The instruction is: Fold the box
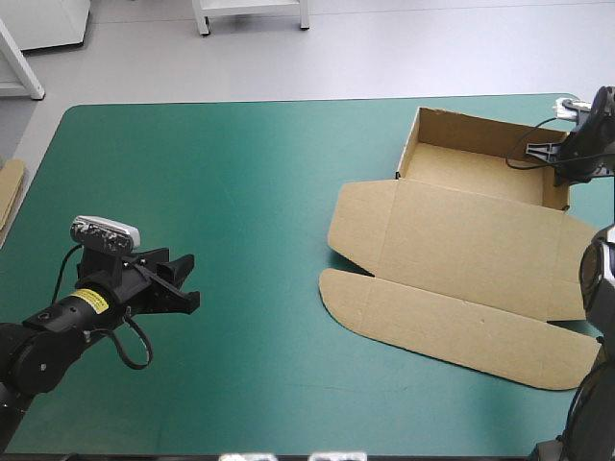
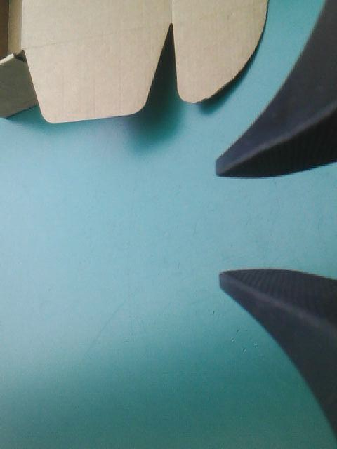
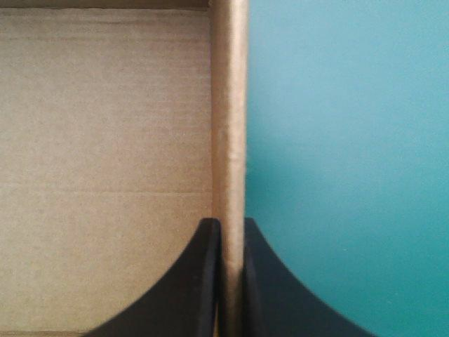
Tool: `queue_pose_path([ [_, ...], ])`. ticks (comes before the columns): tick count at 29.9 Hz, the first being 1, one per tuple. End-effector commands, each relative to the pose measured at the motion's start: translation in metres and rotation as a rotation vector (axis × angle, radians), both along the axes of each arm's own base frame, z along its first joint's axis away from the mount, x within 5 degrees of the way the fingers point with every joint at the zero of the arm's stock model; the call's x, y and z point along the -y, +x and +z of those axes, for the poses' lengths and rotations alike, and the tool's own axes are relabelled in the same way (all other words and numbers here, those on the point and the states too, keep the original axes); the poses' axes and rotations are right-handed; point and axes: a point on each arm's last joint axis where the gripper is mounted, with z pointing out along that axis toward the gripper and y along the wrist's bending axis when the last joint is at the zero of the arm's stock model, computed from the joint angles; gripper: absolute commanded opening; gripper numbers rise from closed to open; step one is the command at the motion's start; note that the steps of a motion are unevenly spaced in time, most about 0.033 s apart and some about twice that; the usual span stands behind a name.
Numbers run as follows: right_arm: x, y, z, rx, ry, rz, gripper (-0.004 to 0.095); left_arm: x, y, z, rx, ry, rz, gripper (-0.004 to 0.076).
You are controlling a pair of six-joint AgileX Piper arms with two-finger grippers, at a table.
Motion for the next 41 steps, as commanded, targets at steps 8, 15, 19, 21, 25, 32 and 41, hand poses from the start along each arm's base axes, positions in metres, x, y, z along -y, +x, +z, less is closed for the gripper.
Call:
queue_pose_path([
  [8, 0.058, -0.038, 0.047, 0.073, -0.090, -0.127, 0.0000, 0.000, 0.001, 0.015, 0.087, -0.041, 0.010, 0.0304],
  [15, 0.095, -0.059, 0.052, 0.088, -0.078, -0.226, 0.0000, 0.000, 0.001, 0.015, 0.087, -0.041, 0.010, 0.0304],
  [19, 0.105, -0.065, 0.050, 0.089, -0.060, -0.253, 0.0000, 0.000, 0.001, 0.015, 0.087, -0.043, 0.009, 0.0304],
  [21, 0.106, -0.065, 0.047, 0.076, -0.059, -0.255, 0.0000, 0.000, 0.001, 0.015, 0.087, -0.043, 0.009, 0.0304],
  [25, 0.108, -0.061, 0.037, 0.055, -0.050, -0.252, 0.0000, 0.001, 0.001, 0.014, 0.082, -0.044, 0.008, 0.0304],
  [32, 0.108, -0.060, 0.034, 0.053, -0.051, -0.250, 0.0000, 0.001, 0.000, 0.013, 0.065, -0.038, 0.004, 0.0304],
  [41, 0.109, -0.059, 0.034, 0.058, -0.051, -0.254, 0.0150, 0.001, 0.000, 0.013, 0.064, -0.037, 0.004, 0.0304],
])
